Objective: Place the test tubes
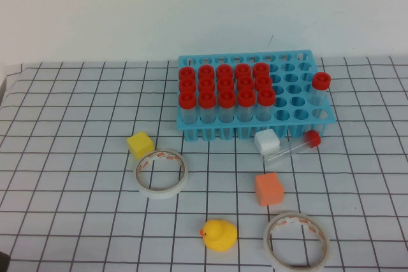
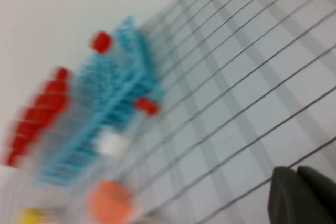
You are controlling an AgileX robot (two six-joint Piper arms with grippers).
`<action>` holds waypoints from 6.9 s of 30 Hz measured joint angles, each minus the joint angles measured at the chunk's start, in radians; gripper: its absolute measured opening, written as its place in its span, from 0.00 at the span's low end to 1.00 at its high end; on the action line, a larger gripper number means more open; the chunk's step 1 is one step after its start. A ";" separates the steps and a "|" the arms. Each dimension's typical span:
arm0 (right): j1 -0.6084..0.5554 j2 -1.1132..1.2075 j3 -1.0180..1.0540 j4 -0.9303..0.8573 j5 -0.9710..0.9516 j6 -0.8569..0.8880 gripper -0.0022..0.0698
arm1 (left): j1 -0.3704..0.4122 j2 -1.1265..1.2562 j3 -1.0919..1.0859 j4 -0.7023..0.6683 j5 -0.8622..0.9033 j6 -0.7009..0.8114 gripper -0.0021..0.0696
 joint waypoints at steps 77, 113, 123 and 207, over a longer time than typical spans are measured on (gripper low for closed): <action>0.000 0.000 0.001 0.291 0.051 -0.186 0.03 | -0.781 2.198 -2.036 0.966 0.872 0.514 0.57; 0.000 0.000 0.001 0.293 0.051 -0.189 0.03 | -0.781 2.303 -2.036 1.046 0.740 0.424 0.58; 0.000 0.000 0.001 0.293 0.051 -0.189 0.03 | -0.781 2.303 -2.038 1.023 0.795 0.424 0.39; 0.375 1.286 -0.932 1.318 0.540 -2.091 0.76 | -0.781 1.367 -0.509 0.957 -1.121 -0.110 0.32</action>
